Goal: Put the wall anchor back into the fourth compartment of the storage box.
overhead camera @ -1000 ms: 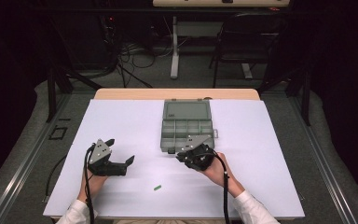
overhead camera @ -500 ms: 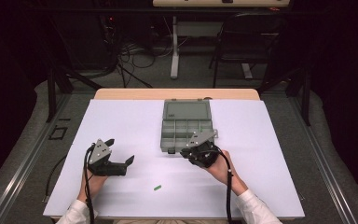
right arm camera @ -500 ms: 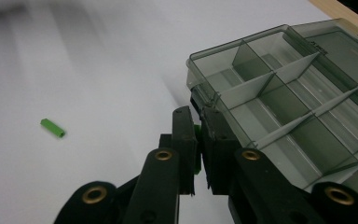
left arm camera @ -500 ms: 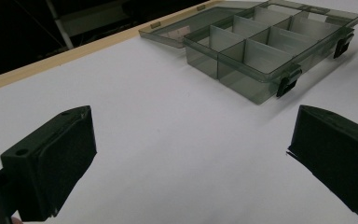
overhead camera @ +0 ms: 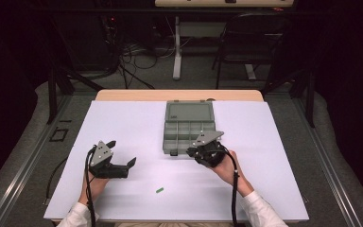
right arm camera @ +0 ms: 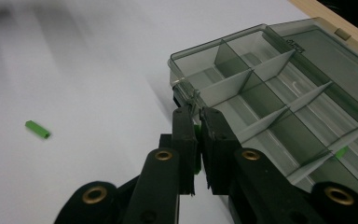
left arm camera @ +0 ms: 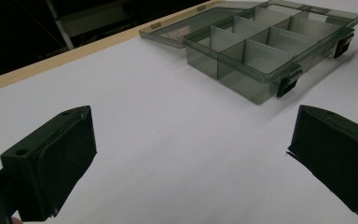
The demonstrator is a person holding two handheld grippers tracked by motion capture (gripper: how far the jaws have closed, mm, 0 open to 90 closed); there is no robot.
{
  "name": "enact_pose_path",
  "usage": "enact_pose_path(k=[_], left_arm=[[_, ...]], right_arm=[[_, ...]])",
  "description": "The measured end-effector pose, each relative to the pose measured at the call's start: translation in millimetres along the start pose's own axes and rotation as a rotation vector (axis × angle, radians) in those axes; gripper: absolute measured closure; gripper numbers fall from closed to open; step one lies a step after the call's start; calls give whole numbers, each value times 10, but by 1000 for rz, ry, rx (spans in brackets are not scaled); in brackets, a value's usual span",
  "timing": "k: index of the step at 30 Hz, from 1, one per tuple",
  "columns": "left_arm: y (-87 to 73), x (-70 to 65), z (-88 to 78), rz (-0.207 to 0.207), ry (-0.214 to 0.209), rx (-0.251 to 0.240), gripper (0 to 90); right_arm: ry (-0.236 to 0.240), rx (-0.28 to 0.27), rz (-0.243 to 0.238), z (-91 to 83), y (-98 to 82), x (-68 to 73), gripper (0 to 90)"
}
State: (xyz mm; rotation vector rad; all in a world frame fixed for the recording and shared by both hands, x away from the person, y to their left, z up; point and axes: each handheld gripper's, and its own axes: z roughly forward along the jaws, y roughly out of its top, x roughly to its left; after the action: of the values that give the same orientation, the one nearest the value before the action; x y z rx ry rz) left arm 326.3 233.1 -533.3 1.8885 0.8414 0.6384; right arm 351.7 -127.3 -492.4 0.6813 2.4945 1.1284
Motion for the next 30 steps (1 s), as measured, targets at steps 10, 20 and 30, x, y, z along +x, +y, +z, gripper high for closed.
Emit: enact_pose_path(k=[10, 20, 30], left_arm=[[0, -3, 5, 2, -5, 1, 0], [3, -5, 1, 0, -2, 0, 0], [4, -7, -6, 0, 1, -3, 0]], right_arm=[[-24, -8, 19, -34, -4, -74, 843], [-58, -8, 40, -76, -1, -157, 843], [-90, 1, 60, -69, -2, -245, 843]])
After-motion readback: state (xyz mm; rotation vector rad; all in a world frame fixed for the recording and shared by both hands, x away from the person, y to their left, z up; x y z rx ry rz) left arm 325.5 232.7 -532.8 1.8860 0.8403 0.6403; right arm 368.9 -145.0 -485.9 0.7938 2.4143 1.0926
